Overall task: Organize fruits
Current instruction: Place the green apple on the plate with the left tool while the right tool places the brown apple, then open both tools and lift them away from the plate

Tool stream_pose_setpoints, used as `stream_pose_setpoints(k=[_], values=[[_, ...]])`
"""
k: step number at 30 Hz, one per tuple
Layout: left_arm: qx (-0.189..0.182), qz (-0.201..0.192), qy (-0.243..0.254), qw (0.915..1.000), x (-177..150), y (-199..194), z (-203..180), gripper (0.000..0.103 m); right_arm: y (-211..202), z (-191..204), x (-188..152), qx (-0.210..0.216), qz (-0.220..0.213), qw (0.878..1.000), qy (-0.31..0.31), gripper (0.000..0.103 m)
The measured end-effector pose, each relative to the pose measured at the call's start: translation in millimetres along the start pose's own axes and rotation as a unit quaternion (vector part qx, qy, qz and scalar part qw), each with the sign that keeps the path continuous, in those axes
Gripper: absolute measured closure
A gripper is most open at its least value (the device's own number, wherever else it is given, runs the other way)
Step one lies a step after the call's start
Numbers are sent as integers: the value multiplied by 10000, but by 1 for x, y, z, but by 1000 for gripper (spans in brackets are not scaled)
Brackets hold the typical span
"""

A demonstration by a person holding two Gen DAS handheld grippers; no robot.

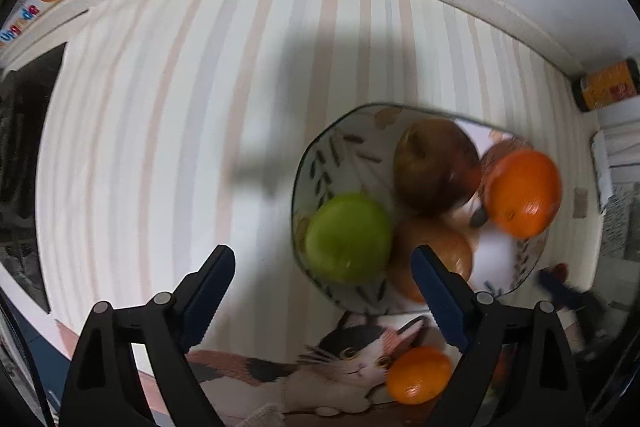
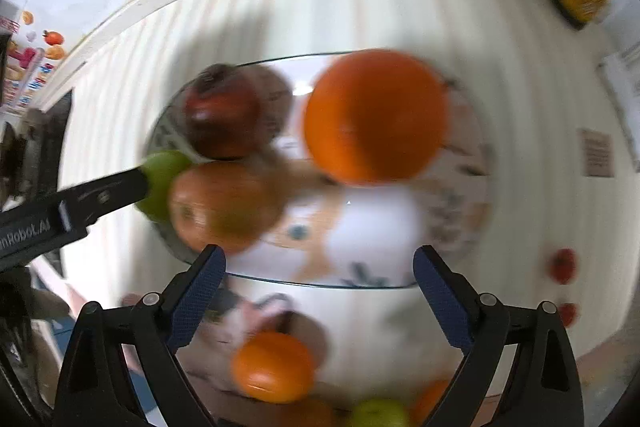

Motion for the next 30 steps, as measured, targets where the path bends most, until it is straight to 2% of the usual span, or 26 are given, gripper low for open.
stream_pose_setpoints(k=[3,7,17,23,30], values=[[197,-121,66,9997,-15,-4,6,10,-10,-16,-5,-207,-85,9997,-34,6],[263,-313,140,9991,-35,-16,2,10,-29,-32,-15,-332,-239,9992,-39,6],[527,-956,365,9934,-82,-77,-19,10,-106,-50,-56,-275,-727,9969,-153,6],[475,-1168,295,9916,-112,-114,-23,10,-161,-43,-80,-287,-1130,9924,-381,6],[337,-1428,312,9887,-132,-159,-36,10,-213,-41,-106,-219,-1451,9880,-484,6]])
Point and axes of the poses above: each gripper's, at about its wrist camera, not at the fingertips, and y roughly the way its jaws point, z to its left, x to its top, the point moved 9 cm from there along y, roughly the way its jaws point, and after that the axes turned 1 degree about -z, right-handed, at the moved point
